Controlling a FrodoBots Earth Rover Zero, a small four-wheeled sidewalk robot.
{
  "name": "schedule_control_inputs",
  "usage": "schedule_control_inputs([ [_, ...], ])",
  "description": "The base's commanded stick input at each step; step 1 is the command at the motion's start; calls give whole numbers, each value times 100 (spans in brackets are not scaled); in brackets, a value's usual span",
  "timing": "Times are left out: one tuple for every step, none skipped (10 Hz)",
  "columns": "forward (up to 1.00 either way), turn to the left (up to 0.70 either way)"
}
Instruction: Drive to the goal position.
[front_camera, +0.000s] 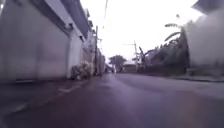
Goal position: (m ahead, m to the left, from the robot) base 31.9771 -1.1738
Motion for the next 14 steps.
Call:
schedule_control_inputs([
  [70,-35],
  [70,-22],
  [70,0],
  [70,0],
  [70,0],
  [70,0],
  [70,0],
  [70,0],
  [70,0],
  [70,0],
  [70,0],
  [70,0],
  [70,0],
  [70,0],
])
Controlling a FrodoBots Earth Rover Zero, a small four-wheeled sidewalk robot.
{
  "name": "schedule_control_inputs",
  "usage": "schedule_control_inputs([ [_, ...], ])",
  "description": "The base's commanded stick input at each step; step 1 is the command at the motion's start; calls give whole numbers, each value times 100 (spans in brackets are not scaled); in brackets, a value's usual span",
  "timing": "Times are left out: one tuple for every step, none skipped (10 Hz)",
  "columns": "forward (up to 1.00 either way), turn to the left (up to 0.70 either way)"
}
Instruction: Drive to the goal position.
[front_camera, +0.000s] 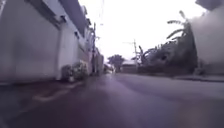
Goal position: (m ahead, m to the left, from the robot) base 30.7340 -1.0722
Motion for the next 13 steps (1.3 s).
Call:
schedule_control_inputs([
  [70,0],
  [70,0],
  [70,0],
  [70,0],
  [70,-35],
  [70,-35],
  [70,-35],
  [70,-35],
  [70,-35],
  [70,-35],
  [70,-35],
  [70,-14],
  [70,0],
])
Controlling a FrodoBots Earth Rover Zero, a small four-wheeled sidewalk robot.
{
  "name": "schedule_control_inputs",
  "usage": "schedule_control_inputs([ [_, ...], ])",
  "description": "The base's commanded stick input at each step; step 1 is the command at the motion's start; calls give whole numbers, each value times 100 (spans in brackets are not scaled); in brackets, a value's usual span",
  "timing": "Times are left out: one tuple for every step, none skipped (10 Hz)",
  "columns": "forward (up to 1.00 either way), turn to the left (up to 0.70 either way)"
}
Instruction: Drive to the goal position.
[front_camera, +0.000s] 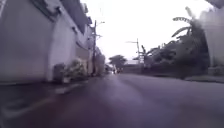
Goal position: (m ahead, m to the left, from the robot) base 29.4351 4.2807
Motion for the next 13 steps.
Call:
schedule_control_inputs([
  [70,0],
  [70,0],
  [70,0],
  [70,0],
  [70,0],
  [70,0],
  [70,0],
  [70,0],
  [70,0],
  [70,0],
  [70,0],
  [70,0],
  [70,0],
])
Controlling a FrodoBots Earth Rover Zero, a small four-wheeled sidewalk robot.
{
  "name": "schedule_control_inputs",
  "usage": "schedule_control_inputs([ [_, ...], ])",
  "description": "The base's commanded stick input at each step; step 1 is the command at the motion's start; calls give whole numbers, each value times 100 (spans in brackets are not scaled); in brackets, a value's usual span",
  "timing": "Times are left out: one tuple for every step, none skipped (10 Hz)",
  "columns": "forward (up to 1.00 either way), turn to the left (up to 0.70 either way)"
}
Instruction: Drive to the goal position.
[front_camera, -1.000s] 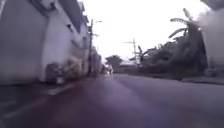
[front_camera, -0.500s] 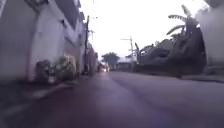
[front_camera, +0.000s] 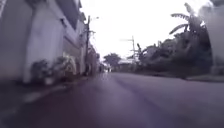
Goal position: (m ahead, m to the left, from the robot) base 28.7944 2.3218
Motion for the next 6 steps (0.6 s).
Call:
schedule_control_inputs([
  [70,0],
  [70,0],
  [70,0],
  [70,0],
  [70,0],
  [70,0],
])
